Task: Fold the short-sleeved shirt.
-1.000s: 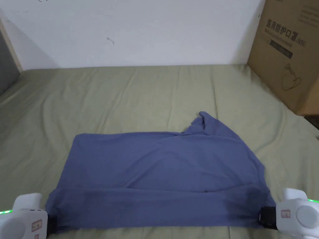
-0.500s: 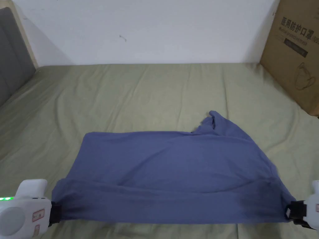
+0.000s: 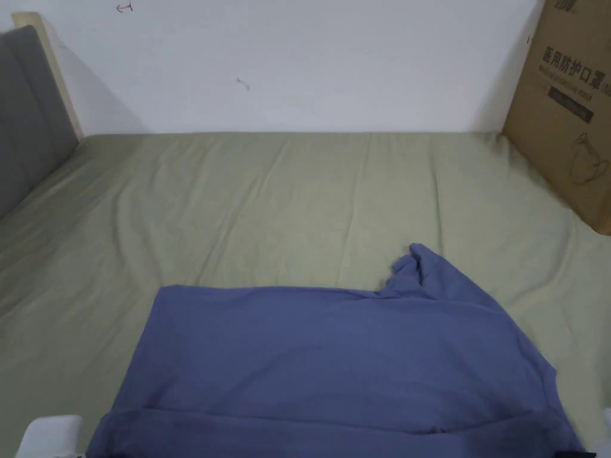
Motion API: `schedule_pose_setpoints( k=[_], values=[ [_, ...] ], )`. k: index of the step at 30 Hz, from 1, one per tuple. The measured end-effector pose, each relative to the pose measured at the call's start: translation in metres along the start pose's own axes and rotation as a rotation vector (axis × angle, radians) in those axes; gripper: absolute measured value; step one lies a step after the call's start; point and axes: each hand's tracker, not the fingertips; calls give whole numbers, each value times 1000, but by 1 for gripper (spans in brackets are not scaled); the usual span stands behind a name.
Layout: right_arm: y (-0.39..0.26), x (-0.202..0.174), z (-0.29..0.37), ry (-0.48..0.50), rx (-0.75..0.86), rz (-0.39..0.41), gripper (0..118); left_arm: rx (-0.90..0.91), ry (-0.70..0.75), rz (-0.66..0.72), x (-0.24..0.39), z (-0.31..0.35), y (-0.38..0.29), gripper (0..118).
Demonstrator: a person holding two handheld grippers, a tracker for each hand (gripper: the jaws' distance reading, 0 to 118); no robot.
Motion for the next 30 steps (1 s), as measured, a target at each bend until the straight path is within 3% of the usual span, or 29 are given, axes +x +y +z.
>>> schedule_pose_setpoints(
  k=[4, 5, 6, 7, 8, 9, 10, 11, 14, 18, 22, 23, 25, 26, 30],
  values=[
    [30, -17, 39, 55, 114, -2, 85, 118, -4, -11, 7, 25, 24, 82],
    [38, -23, 48, 70, 139, 9, 84, 142, -44, -5, 10, 28, 30, 68],
    [44, -28, 50, 73, 149, 16, 77, 157, -69, -4, 23, 40, 37, 44],
    [49, -34, 51, 73, 160, 31, 77, 159, -105, -5, 31, 43, 41, 44],
    [53, -42, 50, 70, 176, 46, 71, 159, -129, -14, 40, 41, 44, 34],
    [55, -46, 48, 76, 195, 51, 53, 156, -133, -23, 48, 38, 46, 11],
    [55, -52, 40, 76, 203, 39, 8, 155, -105, -52, 54, 30, 47, 0],
    [54, -56, 31, 84, 195, 15, 0, 153, -86, -79, 63, 25, 49, 0],
    [59, -59, 6, 198, 112, -40, 0, 120, -89, -124, 74, 14, 57, 0],
    [96, -60, -18, 151, 118, 32, 0, 96, -157, -70, 77, 1, 81, 0],
    [168, -53, -40, 180, 147, 19, 0, 96, -139, -81, 87, -11, 110, 0],
    [189, -55, -47, 177, 145, 36, 26, 96, -136, -85, 91, -13, 116, 0],
    [221, -63, -60, 144, 159, 71, 96, 96, -140, -91, 97, -18, 124, 0],
    [237, -63, -71, 155, 155, 78, 104, 90, -144, -91, 98, -21, 129, 0],
    [279, -63, -104, 151, 118, 23, 104, 63, -143, -93, 103, -35, 136, 0]
  ],
)
